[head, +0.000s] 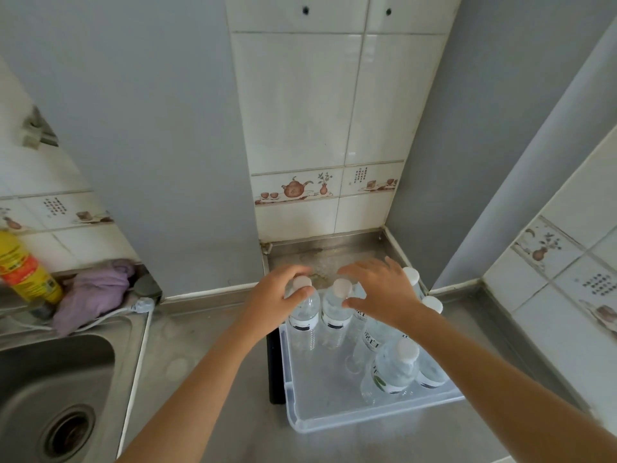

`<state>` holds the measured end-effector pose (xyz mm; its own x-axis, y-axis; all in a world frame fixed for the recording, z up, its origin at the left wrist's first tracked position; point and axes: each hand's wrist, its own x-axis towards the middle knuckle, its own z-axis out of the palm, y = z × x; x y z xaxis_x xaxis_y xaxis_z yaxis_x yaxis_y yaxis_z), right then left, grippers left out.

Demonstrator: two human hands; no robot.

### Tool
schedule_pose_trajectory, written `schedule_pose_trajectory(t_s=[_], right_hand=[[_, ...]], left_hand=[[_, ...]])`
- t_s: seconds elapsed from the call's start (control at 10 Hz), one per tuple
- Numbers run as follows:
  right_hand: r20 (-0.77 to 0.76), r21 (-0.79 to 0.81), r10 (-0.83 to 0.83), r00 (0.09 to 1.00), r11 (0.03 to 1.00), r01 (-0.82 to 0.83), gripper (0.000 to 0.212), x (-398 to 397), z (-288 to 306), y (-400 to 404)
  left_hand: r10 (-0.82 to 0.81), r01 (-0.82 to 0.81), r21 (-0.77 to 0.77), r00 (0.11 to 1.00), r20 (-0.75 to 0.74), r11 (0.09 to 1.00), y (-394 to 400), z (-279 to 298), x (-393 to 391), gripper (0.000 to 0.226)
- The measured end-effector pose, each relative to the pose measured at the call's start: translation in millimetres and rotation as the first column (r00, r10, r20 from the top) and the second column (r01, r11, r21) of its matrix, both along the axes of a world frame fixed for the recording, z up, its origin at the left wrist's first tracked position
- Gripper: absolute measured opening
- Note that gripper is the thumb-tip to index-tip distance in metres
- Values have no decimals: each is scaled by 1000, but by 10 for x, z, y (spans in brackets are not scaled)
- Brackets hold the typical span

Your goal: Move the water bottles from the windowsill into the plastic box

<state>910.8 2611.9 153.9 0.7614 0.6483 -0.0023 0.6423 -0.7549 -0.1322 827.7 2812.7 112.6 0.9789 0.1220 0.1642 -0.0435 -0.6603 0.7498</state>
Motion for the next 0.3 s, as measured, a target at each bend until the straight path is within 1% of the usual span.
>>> schedule_pose_trajectory(t_s=[0.1,0.2,0.3], right_hand=[[57,34,-7,998,999,5,51,-118,66,-109],[141,140,-26,990,990,6,45,-235,181,-304],[293,229,-37,956,973,-33,38,-325,281,-487]], left_hand=[[-1,1,75,1000,0,997,-3,66,-59,40],[2,-14,190,998,64,982,-31,260,-191,41],[-8,-59,346,982,189,936,-103,497,-325,37]])
